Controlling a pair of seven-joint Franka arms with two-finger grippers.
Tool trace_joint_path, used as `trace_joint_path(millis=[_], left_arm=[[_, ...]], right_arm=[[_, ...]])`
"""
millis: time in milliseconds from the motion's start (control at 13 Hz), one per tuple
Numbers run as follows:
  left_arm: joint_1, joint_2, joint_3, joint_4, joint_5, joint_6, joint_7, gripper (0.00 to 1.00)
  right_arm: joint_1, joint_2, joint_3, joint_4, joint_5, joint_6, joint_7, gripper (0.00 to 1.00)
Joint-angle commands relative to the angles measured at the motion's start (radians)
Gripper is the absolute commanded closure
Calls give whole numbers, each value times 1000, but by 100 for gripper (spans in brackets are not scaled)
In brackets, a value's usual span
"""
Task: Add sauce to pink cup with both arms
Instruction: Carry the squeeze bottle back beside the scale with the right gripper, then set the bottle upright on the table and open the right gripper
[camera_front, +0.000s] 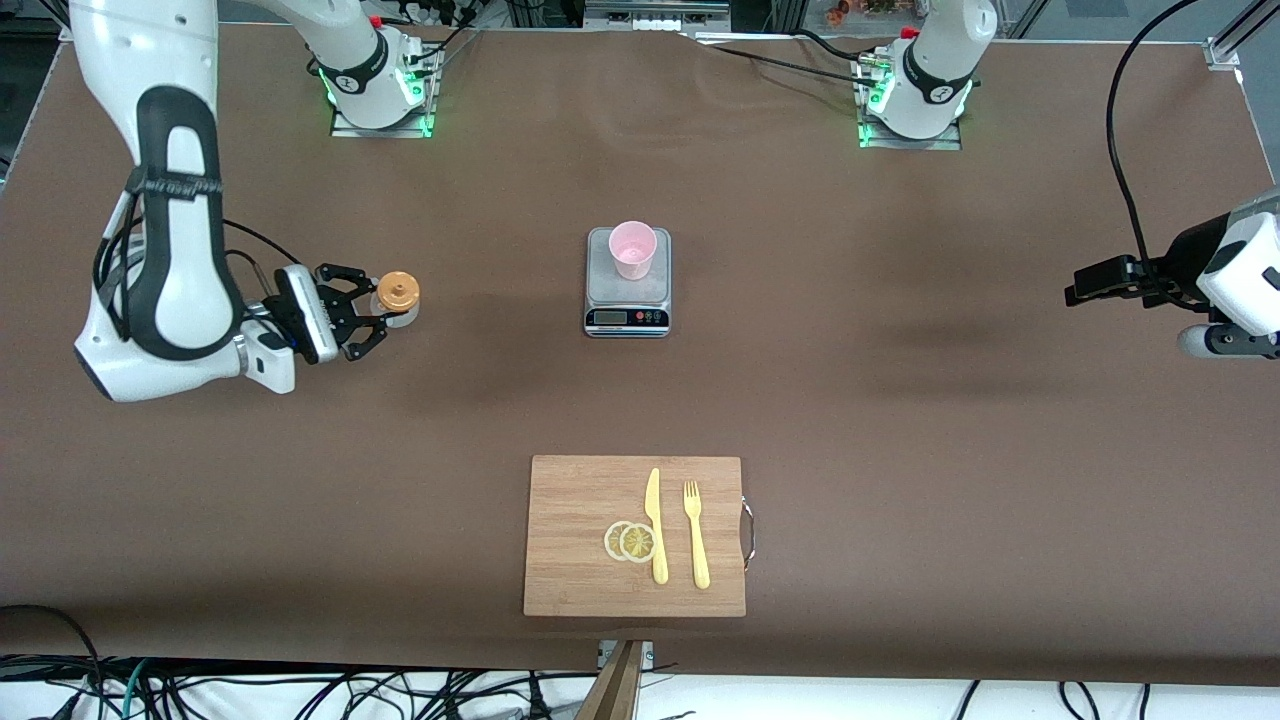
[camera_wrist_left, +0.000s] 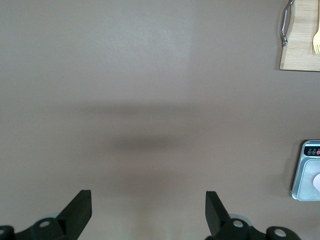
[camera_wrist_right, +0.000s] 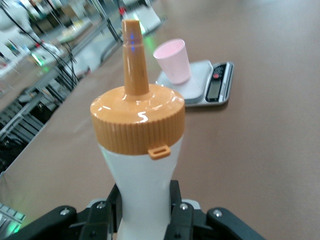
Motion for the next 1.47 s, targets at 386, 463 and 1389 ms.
trace_joint_path(millis=[386, 463, 1389], left_arm=[[2, 12, -7, 29, 26, -9, 38, 0], [1, 12, -7, 29, 26, -9, 38, 0], [4, 16, -7, 29, 25, -9, 43, 0]], right_arm=[[-179, 149, 54, 21, 111, -181, -294, 83], [-187, 169, 54, 21, 111, -196, -323, 83], [-228, 237, 47, 150, -36, -196, -323, 0]])
